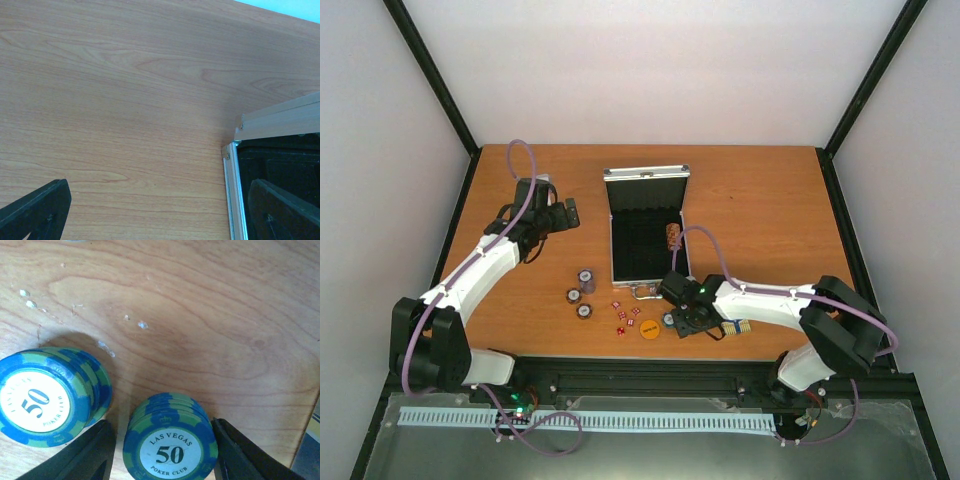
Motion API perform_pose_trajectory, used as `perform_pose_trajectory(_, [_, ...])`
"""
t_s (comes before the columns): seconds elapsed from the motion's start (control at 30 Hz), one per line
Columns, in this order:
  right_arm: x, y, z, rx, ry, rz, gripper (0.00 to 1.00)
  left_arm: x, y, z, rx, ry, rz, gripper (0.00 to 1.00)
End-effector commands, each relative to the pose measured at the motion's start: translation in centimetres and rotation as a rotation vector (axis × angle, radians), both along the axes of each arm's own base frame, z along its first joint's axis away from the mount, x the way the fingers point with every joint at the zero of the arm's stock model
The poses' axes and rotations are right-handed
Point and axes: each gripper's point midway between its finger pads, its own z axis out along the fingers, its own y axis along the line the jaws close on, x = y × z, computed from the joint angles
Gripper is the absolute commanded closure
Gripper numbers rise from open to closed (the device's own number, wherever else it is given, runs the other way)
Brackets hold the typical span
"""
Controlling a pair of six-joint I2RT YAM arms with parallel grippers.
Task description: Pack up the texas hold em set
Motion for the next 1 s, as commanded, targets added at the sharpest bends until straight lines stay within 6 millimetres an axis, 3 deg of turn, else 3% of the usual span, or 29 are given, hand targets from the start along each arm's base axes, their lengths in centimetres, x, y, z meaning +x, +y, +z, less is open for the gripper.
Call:
perform_pose_trajectory(0.0, [-1.7,-3.8,-2.3,-0.157,0.042,-0.018,0.46,0.3,-0.5,1.1,-0.015,-0.021,-0.011,0.0])
perform_pose_trajectory(0.3, [-2.1,-4.6,-3.0,-0.174,0.048,-0.037,0.46,0.2,-0.5,1.4,-0.018,-0.026,-0.012,0.0])
perform_pose_trajectory(0.53, [-1.4,-4.8,-2.8,-0.193,0.015,-0.063,0.53,0.2,-0.5,1.3,-0.016,-0.023,-0.01,0.0])
perform_pose_trajectory(0.63, [-1.3,-4.9,-2.8,-0.201,0.011,-0.074,0.6,0.2,-0.5,1.2,-0.016,-0.022,-0.009,0.0])
perform_pose_trajectory(0.73, [-1.1,-4.8,-2.6,-0.201,0.005,-0.083,0.74,0.2,-0.5,1.3,-0.015,-0.024,-0.01,0.0])
perform_pose_trajectory(0.97, [-0.4,-4.5,-1.3,-0.195,-0.028,-0.09,0.89,0.1,-0.5,1.4,-0.017,-0.026,-0.01,0.0])
